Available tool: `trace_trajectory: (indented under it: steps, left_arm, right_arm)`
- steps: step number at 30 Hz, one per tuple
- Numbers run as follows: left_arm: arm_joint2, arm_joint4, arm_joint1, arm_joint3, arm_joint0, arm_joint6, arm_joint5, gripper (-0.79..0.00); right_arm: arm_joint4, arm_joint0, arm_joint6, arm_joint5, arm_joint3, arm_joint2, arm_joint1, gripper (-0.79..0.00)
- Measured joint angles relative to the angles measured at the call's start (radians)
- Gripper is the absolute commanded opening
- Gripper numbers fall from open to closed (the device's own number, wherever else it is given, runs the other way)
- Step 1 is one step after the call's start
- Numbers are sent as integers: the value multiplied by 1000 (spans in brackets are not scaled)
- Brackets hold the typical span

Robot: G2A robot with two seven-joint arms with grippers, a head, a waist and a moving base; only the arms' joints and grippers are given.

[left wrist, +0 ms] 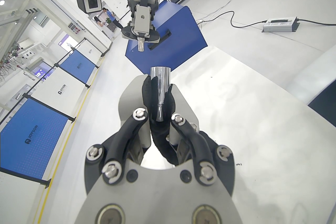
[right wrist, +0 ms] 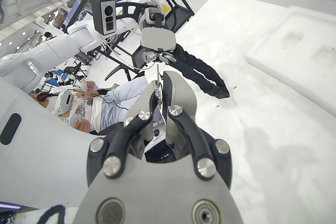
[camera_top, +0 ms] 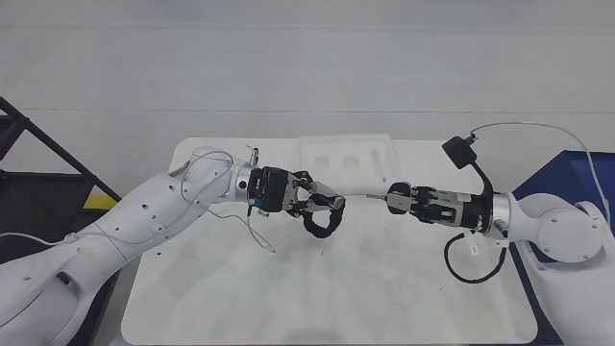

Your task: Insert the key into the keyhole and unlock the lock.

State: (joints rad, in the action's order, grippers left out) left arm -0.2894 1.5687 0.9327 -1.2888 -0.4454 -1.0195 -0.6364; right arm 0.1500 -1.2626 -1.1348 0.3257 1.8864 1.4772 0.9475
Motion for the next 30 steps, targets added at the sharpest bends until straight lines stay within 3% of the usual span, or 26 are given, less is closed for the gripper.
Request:
trace_trajectory:
  steps: [9,16,30]
  left_arm:
    - [-71,-78,-10,-43,-53,115,-30,-785]
    - [-107,-17,-8,-114,-84,248,32,-785]
    - [-165,-14,4,-123,-136,257,6,-785]
  right_arm:
    - [-175,41,-78,-278,213,-45,-13,-785]
    - [-293,52,-48,-473,337,-90,-16,-785]
    - [-400,44,11,-609,390,-116,-21,-785]
